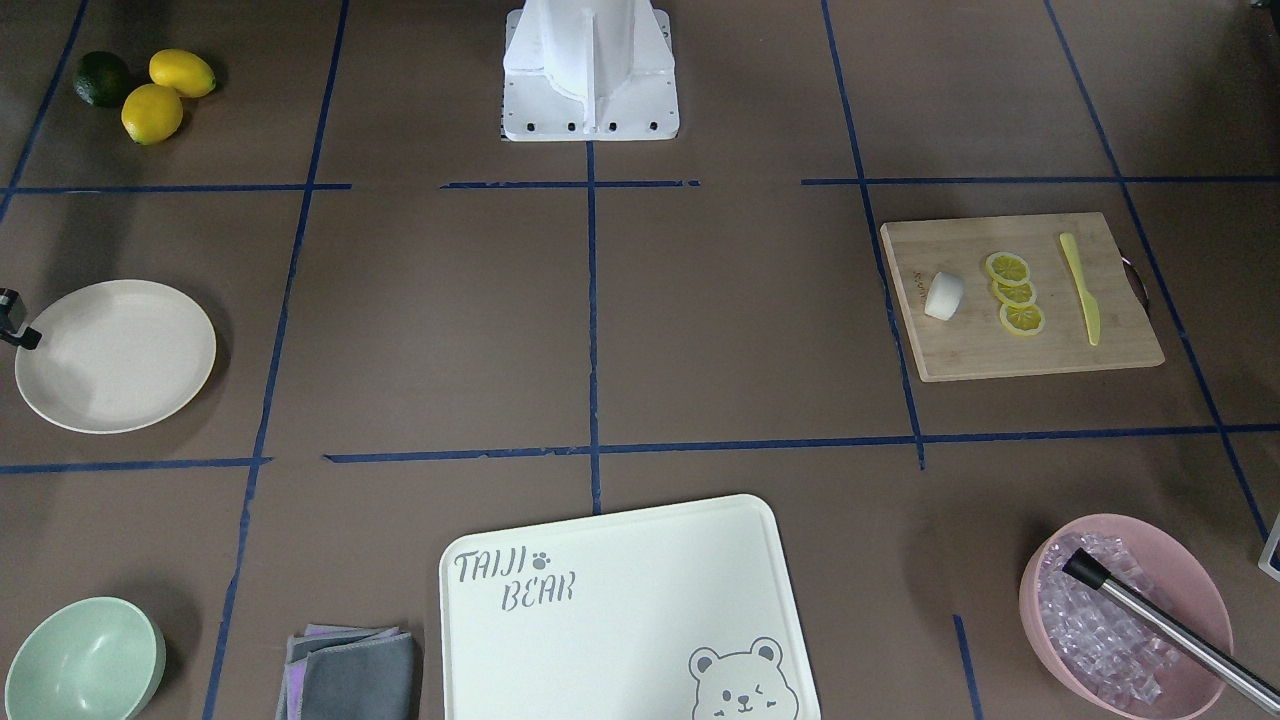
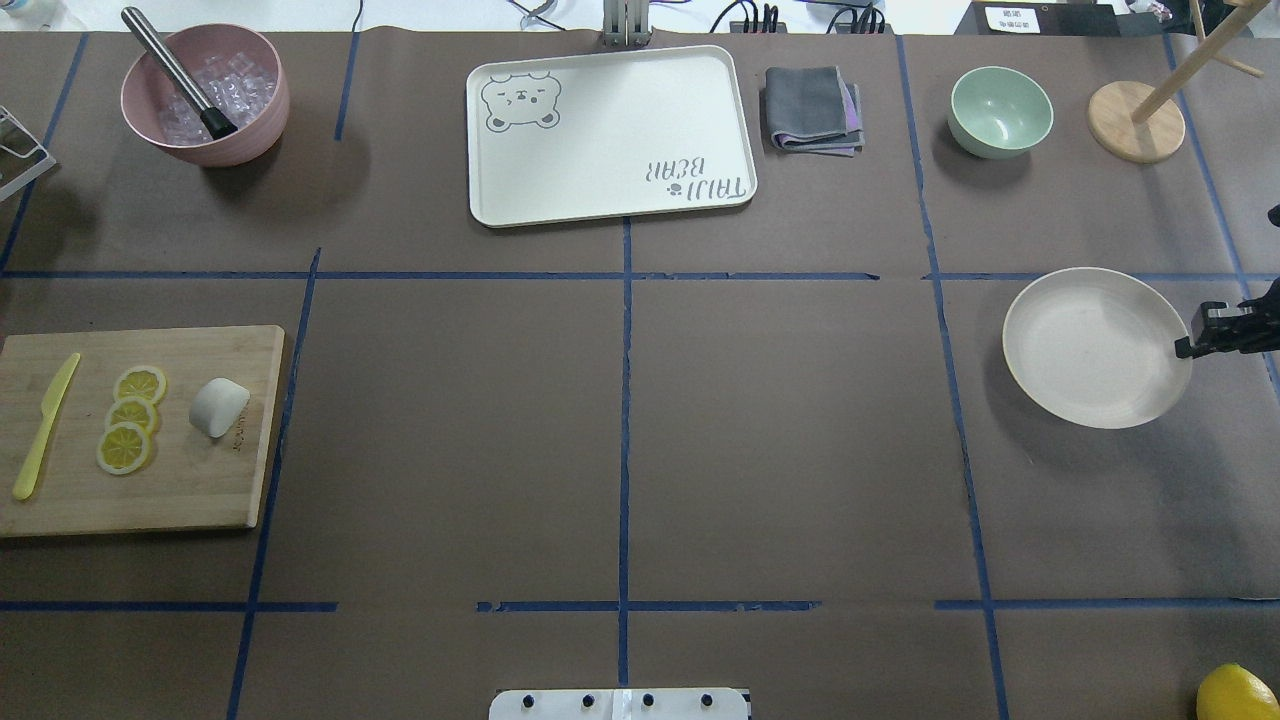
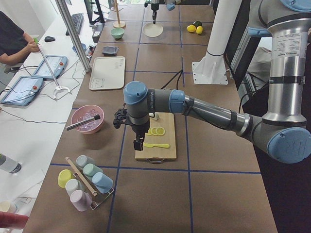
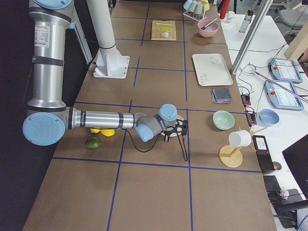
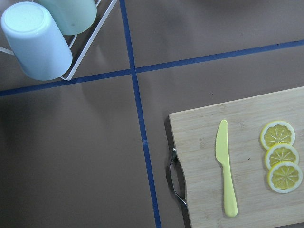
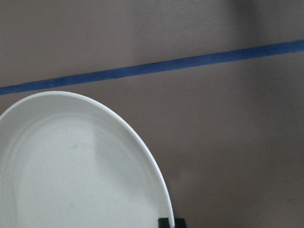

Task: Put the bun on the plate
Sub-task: 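Slide the white plate with the right gripper toward the table center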

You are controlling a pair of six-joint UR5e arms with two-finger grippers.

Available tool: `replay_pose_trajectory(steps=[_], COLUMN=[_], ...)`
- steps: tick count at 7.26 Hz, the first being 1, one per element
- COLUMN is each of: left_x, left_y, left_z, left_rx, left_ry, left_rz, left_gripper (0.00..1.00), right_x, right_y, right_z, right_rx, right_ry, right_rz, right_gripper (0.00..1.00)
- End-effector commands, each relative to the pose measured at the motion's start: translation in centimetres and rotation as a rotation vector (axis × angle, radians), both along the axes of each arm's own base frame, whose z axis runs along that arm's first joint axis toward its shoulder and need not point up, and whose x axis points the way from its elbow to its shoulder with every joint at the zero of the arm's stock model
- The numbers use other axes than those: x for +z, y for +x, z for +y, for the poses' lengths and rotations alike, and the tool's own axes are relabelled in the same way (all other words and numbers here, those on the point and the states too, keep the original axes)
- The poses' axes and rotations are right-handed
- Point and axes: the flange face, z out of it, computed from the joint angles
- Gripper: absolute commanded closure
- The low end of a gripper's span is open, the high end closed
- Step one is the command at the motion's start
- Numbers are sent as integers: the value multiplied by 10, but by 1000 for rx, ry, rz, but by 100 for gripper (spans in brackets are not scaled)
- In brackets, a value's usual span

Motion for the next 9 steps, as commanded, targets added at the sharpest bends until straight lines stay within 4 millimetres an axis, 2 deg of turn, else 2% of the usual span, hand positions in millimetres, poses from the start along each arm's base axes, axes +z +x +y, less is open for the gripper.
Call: replay_pose_trajectory(steps=[1, 2, 4, 5, 7, 8, 9], left_x=[2, 2, 9, 12, 13, 10, 10], left_y=[0, 0, 0, -1, -1, -1, -1], left_z=[-1, -1, 3, 4, 4, 2, 2], left_rx=[1, 1, 6, 10, 11, 8, 8], left_ry=[1, 3, -7, -9, -3, -4, -4], left_rz=[-4, -7, -8, -24, -24, -24, -24], left_gripper=[0, 0, 0, 0, 0, 0, 0], right_x=[-97, -150, -223, -248, -280, -287, -286], right_y=[-42, -91, -194, -248, -320, -357, -377], right_z=[-29, -33, -23, -8, 20, 18, 21], right_rx=[-8, -31, -74, -59, -31, -3, -13], right_ry=[9, -33, -72, -86, -133, -129, -134], right_rz=[-138, -198, -235, -230, -233, -214, -200], right_gripper=[100, 100, 100, 100, 100, 100, 100])
